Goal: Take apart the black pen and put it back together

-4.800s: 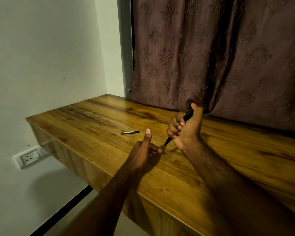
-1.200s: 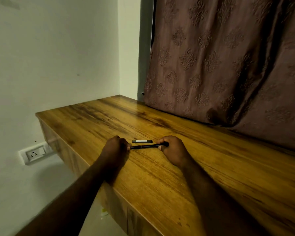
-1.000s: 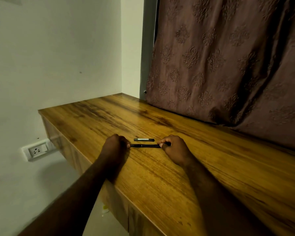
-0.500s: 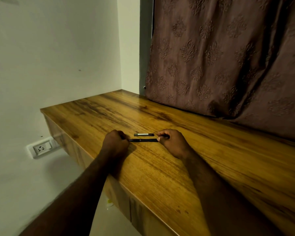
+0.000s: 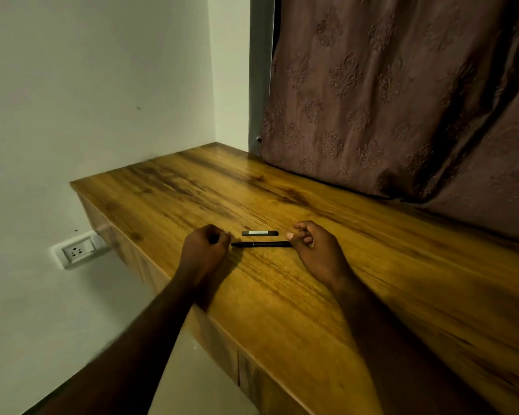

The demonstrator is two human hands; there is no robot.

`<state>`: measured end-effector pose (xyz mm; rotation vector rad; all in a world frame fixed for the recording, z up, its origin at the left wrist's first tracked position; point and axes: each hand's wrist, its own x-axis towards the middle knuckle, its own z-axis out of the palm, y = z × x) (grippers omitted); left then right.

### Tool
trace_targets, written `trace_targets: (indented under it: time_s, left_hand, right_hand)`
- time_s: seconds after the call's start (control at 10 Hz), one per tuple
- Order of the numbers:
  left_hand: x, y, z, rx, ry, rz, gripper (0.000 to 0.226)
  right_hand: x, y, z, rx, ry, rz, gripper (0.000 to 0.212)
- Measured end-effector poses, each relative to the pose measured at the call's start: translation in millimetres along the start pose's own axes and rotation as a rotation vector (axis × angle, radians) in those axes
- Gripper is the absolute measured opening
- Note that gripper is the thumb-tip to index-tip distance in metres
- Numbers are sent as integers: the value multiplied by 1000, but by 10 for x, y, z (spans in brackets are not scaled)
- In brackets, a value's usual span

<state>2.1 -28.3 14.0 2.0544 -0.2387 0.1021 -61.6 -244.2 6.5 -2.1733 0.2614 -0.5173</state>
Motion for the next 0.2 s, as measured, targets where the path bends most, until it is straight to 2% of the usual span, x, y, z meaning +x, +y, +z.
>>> trace_targets:
  time_s: [0.1,0.2]
  left_hand:
    - [-50,35,-1,-145,-21,-50,15]
    - [-85,102,45,-231,30,-90,14]
  right_hand:
    - [49,21,11,14,41,51,35]
    - [60,59,48,37,92,57,36]
